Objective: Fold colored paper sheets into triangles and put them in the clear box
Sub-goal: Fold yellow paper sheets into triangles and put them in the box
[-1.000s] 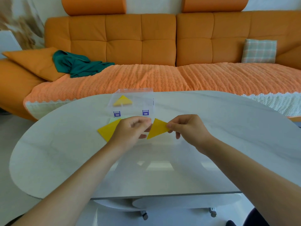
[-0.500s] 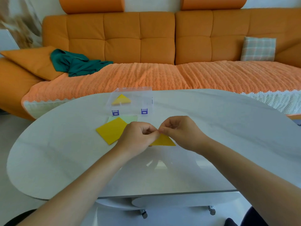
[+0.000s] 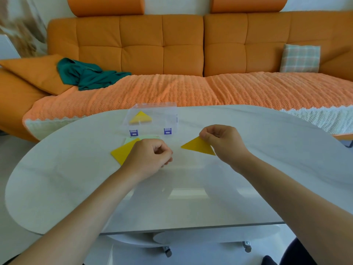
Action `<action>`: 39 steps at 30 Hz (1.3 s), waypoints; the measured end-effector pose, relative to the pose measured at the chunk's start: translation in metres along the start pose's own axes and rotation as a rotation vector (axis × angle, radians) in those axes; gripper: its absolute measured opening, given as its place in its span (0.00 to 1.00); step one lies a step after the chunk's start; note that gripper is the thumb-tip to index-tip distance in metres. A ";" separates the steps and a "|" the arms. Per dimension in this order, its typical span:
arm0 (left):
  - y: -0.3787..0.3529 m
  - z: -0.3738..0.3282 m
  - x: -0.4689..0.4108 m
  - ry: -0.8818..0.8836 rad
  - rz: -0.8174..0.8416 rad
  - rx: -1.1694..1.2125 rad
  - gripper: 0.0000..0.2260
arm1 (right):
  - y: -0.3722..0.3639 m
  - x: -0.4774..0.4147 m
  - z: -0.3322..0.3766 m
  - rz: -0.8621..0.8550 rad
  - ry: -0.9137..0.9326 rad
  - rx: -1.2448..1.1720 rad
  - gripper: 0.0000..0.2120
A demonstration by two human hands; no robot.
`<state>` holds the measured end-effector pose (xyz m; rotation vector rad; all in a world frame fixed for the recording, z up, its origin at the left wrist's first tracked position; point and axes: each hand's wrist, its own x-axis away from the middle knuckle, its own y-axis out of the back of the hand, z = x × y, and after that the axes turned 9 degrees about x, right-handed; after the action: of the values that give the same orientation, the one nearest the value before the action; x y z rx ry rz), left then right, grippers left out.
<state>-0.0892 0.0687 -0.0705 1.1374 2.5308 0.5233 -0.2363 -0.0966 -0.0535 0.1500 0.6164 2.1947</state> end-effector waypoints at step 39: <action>0.114 0.089 -0.081 -0.041 -0.094 -0.326 0.33 | -0.157 -0.193 0.086 0.111 0.116 0.423 0.01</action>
<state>0.0730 0.0950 -0.0867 0.8956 2.3391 0.8399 0.0245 -0.1255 -0.0343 0.2844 1.1584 2.1616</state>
